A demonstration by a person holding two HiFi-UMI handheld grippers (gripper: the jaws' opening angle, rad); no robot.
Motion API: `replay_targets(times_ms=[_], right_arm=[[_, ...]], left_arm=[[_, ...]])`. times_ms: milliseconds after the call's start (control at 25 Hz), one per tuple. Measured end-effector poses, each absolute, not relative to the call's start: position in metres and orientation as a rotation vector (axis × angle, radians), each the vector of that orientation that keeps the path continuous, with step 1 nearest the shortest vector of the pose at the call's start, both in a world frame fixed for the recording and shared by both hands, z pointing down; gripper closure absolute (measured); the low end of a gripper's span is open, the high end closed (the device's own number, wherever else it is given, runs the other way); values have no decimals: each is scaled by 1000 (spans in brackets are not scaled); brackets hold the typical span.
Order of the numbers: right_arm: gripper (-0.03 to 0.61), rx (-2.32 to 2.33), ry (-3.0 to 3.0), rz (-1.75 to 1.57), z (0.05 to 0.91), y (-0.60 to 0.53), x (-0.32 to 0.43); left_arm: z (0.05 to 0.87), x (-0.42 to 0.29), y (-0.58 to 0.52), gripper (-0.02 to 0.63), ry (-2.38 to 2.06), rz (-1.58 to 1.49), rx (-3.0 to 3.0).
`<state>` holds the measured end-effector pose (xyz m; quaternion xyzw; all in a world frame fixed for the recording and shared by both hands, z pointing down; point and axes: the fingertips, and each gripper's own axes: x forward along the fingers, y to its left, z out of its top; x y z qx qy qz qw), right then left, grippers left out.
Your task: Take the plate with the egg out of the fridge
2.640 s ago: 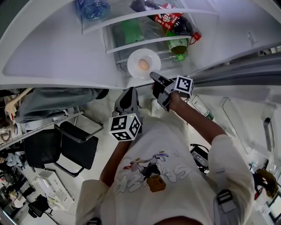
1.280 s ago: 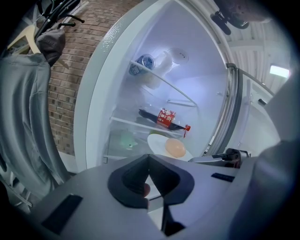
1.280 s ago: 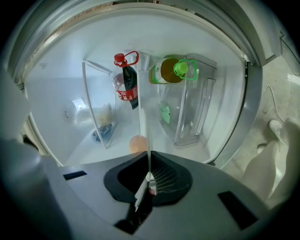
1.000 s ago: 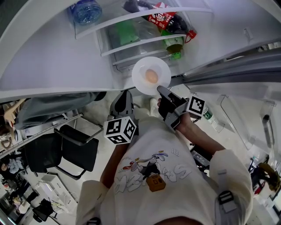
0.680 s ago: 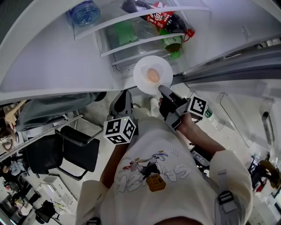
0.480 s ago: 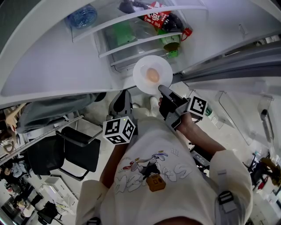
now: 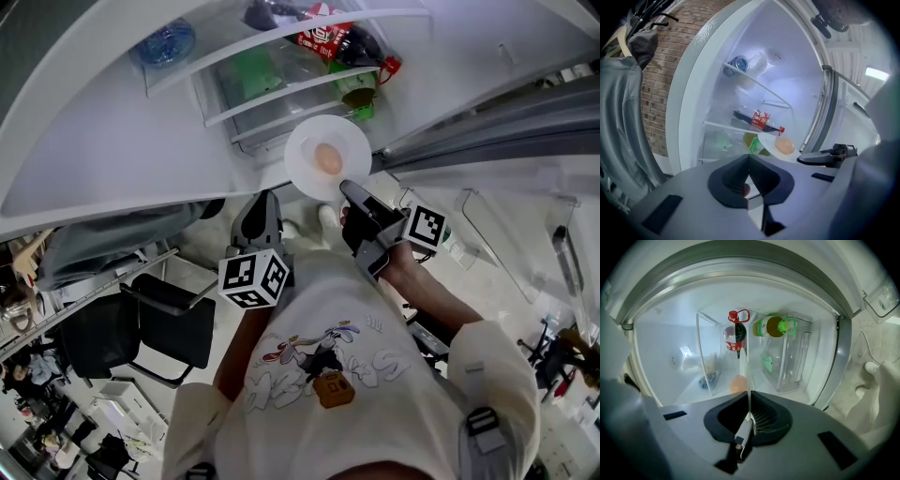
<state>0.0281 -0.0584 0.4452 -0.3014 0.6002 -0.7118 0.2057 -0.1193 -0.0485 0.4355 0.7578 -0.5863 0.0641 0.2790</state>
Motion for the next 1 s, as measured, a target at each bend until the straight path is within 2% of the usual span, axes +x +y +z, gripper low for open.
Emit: replay_targets(times_ms=[1000], right_arm=[[558, -883, 1650, -1986, 454, -53, 19]], left_arm=[[437, -133, -38, 604, -1554, 178, 2040]])
